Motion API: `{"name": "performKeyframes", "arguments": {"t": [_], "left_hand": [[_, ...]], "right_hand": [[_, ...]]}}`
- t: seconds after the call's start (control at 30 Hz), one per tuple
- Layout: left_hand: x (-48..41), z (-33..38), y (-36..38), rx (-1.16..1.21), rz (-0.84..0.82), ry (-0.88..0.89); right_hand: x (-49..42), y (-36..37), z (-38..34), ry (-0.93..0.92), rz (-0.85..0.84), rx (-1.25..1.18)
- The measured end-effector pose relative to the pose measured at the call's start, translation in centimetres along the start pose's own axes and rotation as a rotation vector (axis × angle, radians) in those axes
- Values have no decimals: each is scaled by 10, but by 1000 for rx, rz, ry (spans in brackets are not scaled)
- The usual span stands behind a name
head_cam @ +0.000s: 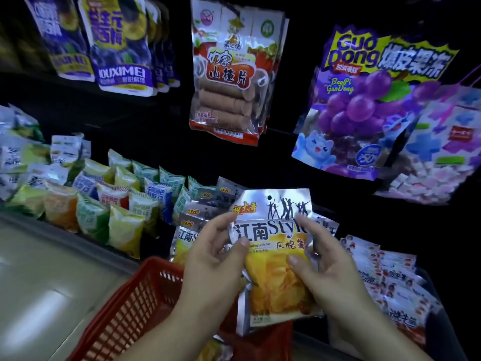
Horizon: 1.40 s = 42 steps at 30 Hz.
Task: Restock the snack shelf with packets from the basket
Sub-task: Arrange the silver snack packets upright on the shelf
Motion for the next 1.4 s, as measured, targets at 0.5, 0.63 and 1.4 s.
{"name": "performKeyframes", "arguments": {"t": [0.5,0.63,1.4], "left_hand": [[-11,0,4,169,-77,-208],[-15,1,-7,62,88,-98],[-12,-19,10,-310,-194,-15]], "right_hand": [[-1,-7,-7,35,-4,-8],[3,-7,-4,33,18,28],[-6,-18,25,106,-99,-246]]}}
Point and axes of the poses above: each hand's wrist, its own x-axis away from the middle knuckle, its own y-axis out of the palm, z = x × y, the point moved 5 cm from there along -x, towards the middle knuckle, and after that the axes turned 12 degrees about -y, right-handed, at the moved point
